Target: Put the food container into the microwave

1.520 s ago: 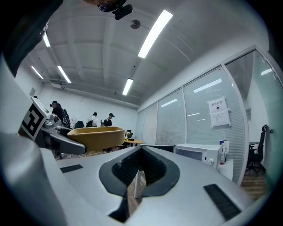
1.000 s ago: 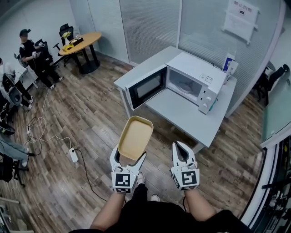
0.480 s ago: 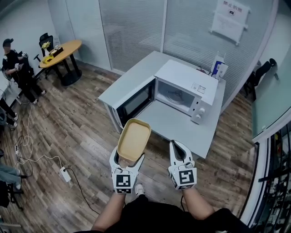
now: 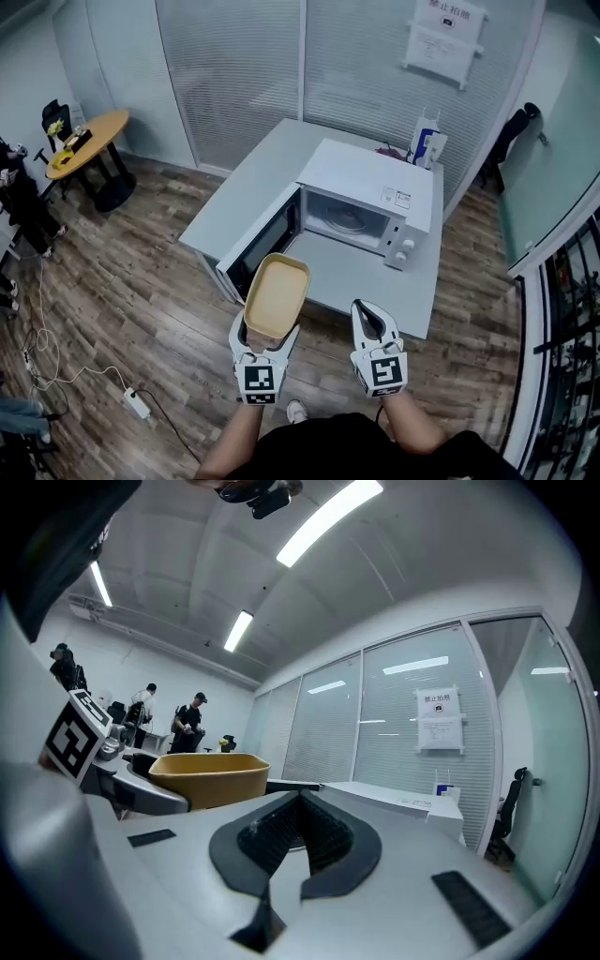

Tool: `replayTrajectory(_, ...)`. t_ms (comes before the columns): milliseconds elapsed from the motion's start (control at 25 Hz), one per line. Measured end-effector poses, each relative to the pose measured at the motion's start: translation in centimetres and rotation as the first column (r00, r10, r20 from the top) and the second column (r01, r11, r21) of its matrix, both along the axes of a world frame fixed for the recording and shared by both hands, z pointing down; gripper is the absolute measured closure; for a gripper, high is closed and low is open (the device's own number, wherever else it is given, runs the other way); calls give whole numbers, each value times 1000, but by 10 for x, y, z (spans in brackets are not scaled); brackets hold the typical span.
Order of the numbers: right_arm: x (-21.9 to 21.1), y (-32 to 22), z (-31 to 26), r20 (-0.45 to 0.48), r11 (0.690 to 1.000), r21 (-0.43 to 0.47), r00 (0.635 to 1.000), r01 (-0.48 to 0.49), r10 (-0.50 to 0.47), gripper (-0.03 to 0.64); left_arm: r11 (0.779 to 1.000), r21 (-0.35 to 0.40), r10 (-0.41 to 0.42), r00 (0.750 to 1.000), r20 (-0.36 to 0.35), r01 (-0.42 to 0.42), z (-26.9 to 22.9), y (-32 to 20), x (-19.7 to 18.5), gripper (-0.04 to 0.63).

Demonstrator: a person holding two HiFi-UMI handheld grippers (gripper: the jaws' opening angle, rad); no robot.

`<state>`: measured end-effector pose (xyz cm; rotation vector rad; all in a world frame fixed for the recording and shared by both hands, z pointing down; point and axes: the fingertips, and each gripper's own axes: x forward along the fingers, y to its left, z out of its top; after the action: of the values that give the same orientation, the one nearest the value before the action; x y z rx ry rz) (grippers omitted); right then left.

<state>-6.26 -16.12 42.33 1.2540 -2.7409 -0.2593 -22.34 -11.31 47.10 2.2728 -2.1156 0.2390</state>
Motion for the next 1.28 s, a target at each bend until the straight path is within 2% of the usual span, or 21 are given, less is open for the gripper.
replayTrajectory(400,13,-23,11,-42,996,-11,996,-84,84,618,994,-20,104,995,-7,-104,2,-46,13,106)
replayTrajectory(600,25,-52,19,-8,992,-32,992,-125,125,618,990,-20,140,990,-3,-140,2,-74,25,106)
replayTrajectory(920,35,-106,36,-25,992,-42,993,-116,115,618,984,-53,168,986,-7,-168,21,-129,43,106)
replayTrajectory(1280,43,-161,71,-18,987,-107,993,-117,116,618,978,-113,175,984,-30,-177,60,-189,63,106)
